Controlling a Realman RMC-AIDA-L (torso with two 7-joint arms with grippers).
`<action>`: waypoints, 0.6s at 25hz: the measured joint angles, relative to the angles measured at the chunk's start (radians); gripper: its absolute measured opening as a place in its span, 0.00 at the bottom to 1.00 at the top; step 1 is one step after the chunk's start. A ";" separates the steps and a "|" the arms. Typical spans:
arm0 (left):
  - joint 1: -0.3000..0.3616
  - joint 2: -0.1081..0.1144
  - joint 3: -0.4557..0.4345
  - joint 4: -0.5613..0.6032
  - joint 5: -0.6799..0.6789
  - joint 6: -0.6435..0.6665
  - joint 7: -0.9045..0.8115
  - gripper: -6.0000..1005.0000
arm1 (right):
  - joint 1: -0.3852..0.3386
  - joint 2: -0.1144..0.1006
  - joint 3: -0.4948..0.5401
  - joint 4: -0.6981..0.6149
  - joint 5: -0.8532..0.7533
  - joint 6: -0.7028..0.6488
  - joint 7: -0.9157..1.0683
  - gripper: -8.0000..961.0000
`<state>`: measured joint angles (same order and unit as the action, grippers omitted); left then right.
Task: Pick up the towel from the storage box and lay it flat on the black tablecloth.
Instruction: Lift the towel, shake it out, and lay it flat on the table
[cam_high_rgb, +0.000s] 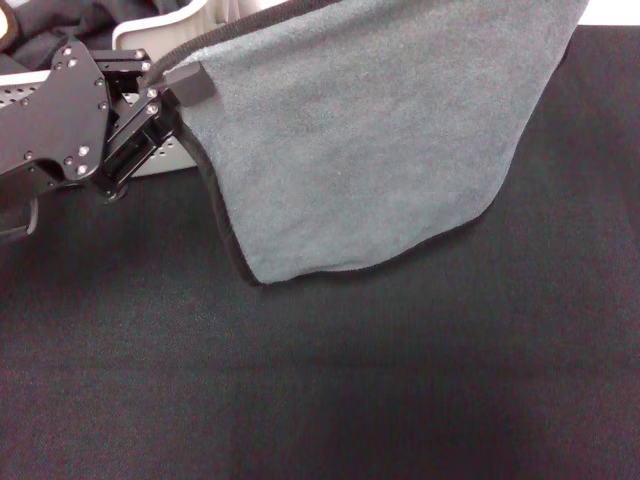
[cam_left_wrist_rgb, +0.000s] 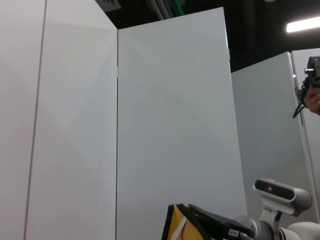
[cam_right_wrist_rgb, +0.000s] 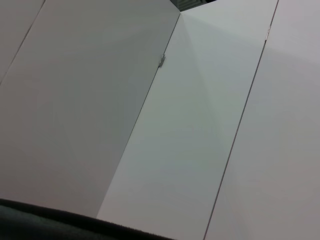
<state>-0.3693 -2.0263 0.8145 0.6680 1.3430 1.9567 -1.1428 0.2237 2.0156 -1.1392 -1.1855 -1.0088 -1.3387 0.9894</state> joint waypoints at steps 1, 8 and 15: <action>0.000 0.000 0.000 0.000 0.000 0.002 0.000 0.04 | 0.000 0.000 0.003 0.003 0.000 -0.002 0.000 0.02; 0.002 0.000 0.000 -0.001 -0.001 0.005 0.000 0.04 | -0.001 0.001 0.021 0.021 0.002 -0.022 0.000 0.02; 0.002 -0.002 0.001 -0.001 0.000 0.005 -0.008 0.04 | -0.001 0.002 0.022 0.031 0.003 -0.030 0.000 0.02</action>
<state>-0.3674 -2.0287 0.8153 0.6672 1.3425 1.9620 -1.1503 0.2224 2.0171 -1.1169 -1.1543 -1.0061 -1.3685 0.9894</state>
